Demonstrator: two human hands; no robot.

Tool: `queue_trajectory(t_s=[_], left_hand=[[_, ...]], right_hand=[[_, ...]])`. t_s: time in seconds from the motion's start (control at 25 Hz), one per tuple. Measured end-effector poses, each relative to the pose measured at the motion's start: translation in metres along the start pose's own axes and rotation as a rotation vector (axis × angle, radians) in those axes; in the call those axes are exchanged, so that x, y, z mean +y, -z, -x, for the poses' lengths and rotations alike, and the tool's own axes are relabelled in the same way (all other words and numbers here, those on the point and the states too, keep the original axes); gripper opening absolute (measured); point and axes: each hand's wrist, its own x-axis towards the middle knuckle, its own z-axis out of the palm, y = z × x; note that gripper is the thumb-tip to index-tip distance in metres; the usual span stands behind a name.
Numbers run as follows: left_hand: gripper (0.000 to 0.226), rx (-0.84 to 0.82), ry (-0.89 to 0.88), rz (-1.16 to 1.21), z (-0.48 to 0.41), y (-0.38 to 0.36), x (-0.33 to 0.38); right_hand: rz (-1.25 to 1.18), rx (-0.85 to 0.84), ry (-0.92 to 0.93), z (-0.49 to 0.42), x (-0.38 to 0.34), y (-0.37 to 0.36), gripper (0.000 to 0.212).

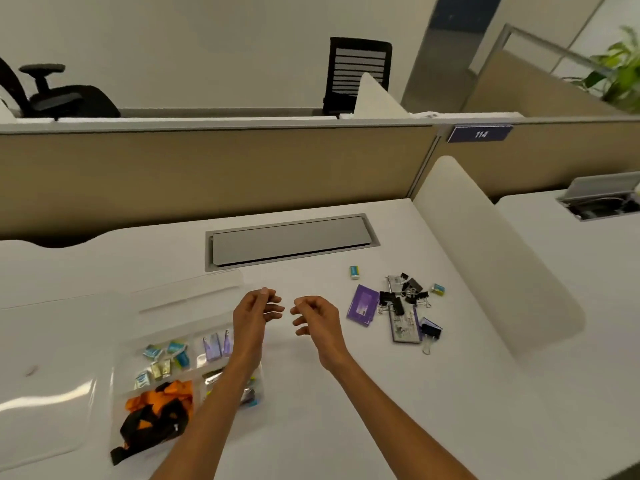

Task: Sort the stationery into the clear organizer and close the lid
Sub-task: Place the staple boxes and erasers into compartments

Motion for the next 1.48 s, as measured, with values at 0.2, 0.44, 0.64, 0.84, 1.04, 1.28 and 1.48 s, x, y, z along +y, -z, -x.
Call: queue_trajectory(t_s=[0.2, 0.44, 0.64, 0.84, 1.04, 1.28, 1.48], left_hand=[[0.024, -0.15, -0.011, -0.219, -0.019, -0.087, -0.014], [0.022, -0.235, -0.114, -0.632, -0.064, -0.161, -0.036], [0.042, -0.416, -0.23, -1.036, -0.096, -0.192, -0.057], [0.043, -0.557, -0.319, -1.261, -0.118, -0.212, -0.071], [0.022, -0.428, -0.358, -1.171, -0.125, -0.222, -0.079], [0.023, -0.227, -0.193, -0.824, -0.109, -0.216, -0.072], [0.026, -0.087, 0.188, -0.099, -0.083, -0.207, -0.059]], right_hand=[[-0.007, 0.097, -0.023, -0.019, 0.004, 0.08, 0.015], [0.033, 0.179, -0.054, -0.048, 0.007, 0.162, 0.012], [0.149, 0.34, -0.025, -0.079, -0.007, 0.244, 0.014], [0.714, 0.516, -0.08, -0.11, 0.006, 0.319, 0.021], [1.139, 0.148, 0.107, -0.133, 0.022, 0.326, 0.06], [0.986, 0.27, 0.138, -0.14, 0.027, 0.324, 0.039], [0.18, 0.287, 0.094, -0.12, 0.002, 0.284, 0.02]])
